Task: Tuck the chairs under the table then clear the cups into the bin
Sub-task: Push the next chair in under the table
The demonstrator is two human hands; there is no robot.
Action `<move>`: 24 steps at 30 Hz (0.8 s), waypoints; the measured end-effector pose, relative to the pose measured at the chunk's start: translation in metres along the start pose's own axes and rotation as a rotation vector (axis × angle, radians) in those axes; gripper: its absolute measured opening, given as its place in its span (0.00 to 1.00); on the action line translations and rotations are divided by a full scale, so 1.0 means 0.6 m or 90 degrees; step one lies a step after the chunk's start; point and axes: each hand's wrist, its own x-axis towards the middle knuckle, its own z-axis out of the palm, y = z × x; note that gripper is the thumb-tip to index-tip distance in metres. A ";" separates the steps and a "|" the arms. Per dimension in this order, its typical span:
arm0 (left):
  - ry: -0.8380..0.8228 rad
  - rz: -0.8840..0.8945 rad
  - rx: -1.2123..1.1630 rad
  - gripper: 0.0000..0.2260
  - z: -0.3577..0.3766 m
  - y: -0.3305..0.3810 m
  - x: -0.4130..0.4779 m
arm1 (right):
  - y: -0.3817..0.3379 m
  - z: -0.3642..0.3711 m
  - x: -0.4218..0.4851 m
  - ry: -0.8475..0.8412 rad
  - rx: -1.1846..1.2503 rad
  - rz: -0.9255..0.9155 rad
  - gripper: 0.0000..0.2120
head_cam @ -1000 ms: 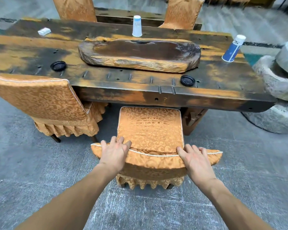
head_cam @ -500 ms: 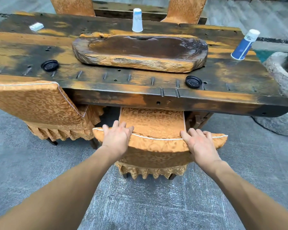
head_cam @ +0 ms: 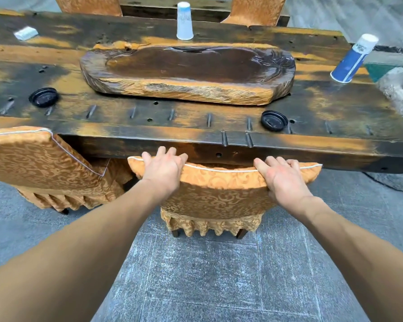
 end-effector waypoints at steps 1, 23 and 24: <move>-0.003 -0.001 -0.003 0.23 -0.002 0.000 0.015 | 0.007 -0.001 0.014 -0.001 0.002 -0.001 0.33; -0.061 0.009 0.022 0.35 -0.025 -0.011 0.123 | 0.047 -0.005 0.108 0.029 0.012 -0.020 0.32; -0.064 0.009 0.023 0.35 -0.025 -0.012 0.124 | 0.048 -0.004 0.109 0.029 0.012 -0.020 0.32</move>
